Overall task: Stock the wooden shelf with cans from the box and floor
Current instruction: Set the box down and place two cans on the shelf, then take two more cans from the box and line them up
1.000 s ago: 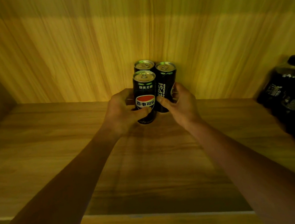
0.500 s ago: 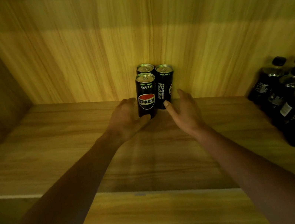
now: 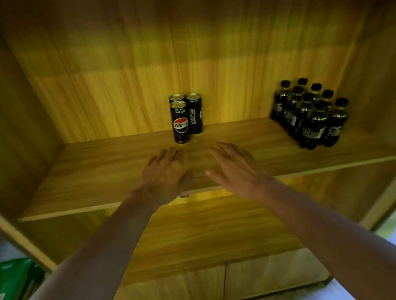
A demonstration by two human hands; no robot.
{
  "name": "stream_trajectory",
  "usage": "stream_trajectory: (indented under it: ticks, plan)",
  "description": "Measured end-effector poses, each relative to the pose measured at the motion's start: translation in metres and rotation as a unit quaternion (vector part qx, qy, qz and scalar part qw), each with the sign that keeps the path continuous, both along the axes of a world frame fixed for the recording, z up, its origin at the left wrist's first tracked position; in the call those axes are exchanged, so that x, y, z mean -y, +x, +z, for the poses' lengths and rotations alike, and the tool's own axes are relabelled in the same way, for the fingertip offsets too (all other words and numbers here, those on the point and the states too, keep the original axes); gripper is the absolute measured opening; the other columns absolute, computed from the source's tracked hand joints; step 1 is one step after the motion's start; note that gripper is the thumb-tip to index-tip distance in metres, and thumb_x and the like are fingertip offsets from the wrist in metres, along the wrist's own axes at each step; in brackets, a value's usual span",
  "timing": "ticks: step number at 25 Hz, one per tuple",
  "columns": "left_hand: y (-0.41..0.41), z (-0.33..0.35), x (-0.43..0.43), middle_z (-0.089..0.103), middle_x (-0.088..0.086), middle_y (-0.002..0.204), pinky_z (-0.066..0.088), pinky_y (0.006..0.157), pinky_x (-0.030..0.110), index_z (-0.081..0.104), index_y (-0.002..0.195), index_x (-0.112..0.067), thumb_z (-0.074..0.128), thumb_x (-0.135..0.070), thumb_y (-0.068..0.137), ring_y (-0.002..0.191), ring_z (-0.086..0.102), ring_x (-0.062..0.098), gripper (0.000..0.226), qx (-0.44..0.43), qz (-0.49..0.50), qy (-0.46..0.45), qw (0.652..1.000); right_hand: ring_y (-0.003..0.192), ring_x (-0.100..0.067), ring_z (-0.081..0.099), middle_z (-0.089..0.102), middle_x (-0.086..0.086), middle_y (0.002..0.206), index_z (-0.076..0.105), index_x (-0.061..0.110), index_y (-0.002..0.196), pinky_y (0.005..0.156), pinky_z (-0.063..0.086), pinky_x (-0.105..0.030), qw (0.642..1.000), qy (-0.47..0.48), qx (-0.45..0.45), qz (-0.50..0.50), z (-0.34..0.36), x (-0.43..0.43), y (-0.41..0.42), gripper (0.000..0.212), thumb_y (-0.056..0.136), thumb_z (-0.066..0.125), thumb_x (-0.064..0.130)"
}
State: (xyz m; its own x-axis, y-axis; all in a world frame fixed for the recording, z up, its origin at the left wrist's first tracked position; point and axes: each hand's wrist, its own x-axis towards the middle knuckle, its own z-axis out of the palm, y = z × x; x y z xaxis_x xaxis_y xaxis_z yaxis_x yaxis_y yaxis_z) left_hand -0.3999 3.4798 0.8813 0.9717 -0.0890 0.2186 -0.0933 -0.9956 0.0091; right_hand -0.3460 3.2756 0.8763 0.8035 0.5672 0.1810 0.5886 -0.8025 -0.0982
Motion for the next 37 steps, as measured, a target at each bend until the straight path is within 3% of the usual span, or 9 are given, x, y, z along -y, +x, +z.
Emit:
stream_trajectory:
  ticks: [7,12,17,29,33,37]
  plan:
    - [-0.054,-0.02,0.016,0.049,0.012,0.144,0.042,0.101,0.046,0.037,0.15,-0.011,0.045,-0.051,0.1,0.132,0.047,0.034,0.065,-0.008,-0.018,-0.007,1.0,0.144,-0.032,0.032,0.03,-0.01,0.159,0.027,0.02,0.156,0.112,0.035,-0.047,1.0,-0.029,0.009,0.004,-0.016,0.012,-0.063,0.065,0.102,0.039,0.054]
    - [-0.071,-0.115,0.033,0.052,0.014,0.141,0.045,0.098,0.047,0.043,0.145,-0.01,0.05,-0.047,0.098,0.13,0.05,0.035,0.06,-0.05,0.0,-0.052,0.997,0.143,-0.031,0.037,0.035,-0.009,0.159,0.035,0.018,0.153,0.111,0.038,-0.048,0.999,-0.035,0.009,0.018,-0.104,0.009,-0.081,0.064,0.1,0.043,0.053]
    - [-0.097,-0.273,0.039,0.051,0.014,0.139,0.044,0.099,0.048,0.041,0.145,-0.009,0.048,-0.046,0.1,0.13,0.048,0.035,0.059,-0.132,0.034,-0.073,0.988,0.14,-0.032,0.041,0.041,-0.011,0.154,0.039,0.015,0.151,0.106,0.042,-0.048,0.997,-0.044,-0.051,0.036,-0.268,0.011,-0.092,0.067,0.098,0.042,0.057]
    - [-0.161,-0.815,0.033,0.056,0.015,0.132,0.046,0.096,0.049,0.048,0.136,-0.009,0.049,-0.046,0.098,0.126,0.052,0.037,0.053,-0.24,0.098,-0.132,0.957,0.136,-0.036,0.044,0.042,-0.013,0.153,0.038,0.015,0.15,0.103,0.046,-0.051,0.977,-0.096,-0.189,0.036,-0.83,0.026,-0.148,0.066,0.097,0.047,0.054]
    - [-0.177,-0.907,0.033,0.055,0.016,0.131,0.047,0.095,0.049,0.048,0.134,-0.009,0.049,-0.048,0.098,0.123,0.053,0.037,0.053,-0.251,0.107,-0.159,0.949,0.133,-0.035,0.047,0.047,-0.011,0.147,0.041,0.015,0.147,0.1,0.048,-0.047,0.974,-0.082,-0.21,0.028,-0.92,0.034,-0.164,0.07,0.092,0.052,0.057]
    - [-0.184,-0.947,0.034,0.055,0.016,0.131,0.048,0.093,0.049,0.046,0.132,-0.007,0.062,-0.05,0.091,0.121,0.054,0.039,0.061,-0.233,0.103,-0.175,0.951,0.121,-0.032,0.054,0.056,-0.008,0.132,0.047,0.016,0.136,0.088,0.053,-0.043,0.974,-0.062,-0.218,0.014,-0.961,0.033,-0.171,0.071,0.085,0.056,0.065]
